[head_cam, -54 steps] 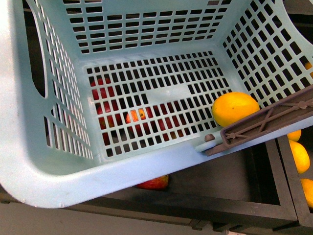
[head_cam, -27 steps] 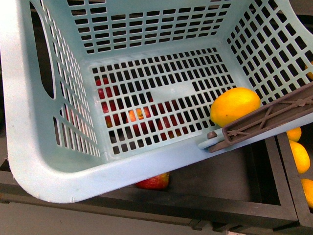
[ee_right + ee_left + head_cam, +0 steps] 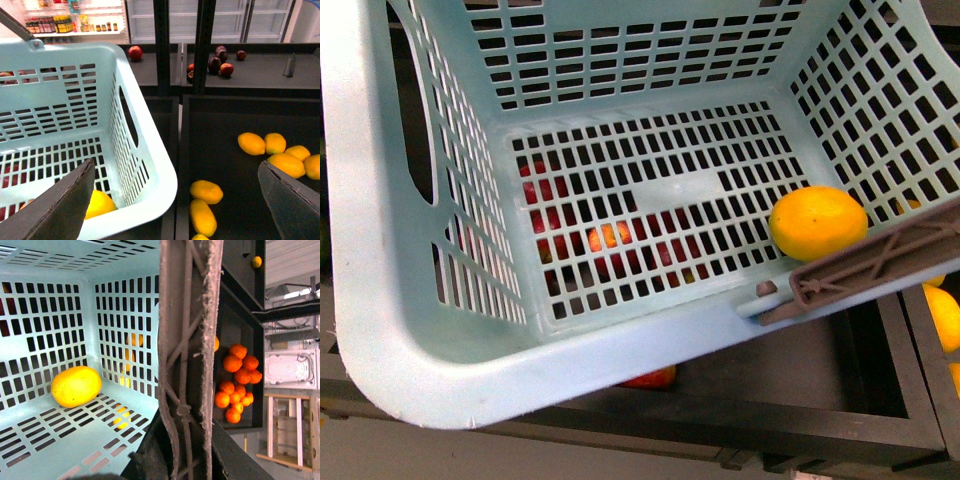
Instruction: Pick lemon and mango into basket
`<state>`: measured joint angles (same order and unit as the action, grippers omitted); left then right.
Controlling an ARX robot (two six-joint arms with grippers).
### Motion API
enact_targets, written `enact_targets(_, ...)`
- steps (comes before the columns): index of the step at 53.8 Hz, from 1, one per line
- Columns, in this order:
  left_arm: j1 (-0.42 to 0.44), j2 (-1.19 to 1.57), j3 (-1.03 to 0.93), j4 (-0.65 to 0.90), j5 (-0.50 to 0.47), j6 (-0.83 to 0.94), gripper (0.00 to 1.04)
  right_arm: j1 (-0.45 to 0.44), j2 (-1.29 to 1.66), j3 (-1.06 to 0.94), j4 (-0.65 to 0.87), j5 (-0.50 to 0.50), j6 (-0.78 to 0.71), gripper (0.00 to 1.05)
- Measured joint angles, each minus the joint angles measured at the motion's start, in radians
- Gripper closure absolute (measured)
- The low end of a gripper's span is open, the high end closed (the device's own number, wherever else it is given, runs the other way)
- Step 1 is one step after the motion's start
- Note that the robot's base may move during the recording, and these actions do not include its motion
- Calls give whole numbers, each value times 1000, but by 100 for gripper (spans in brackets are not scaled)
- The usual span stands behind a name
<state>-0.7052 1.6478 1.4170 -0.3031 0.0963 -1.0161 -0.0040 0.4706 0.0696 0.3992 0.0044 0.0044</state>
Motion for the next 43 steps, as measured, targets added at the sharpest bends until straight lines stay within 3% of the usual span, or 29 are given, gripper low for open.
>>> enact_targets(43,6,0,0,0,8,-2,98,2,-1,-2,-1,-3,0,9)
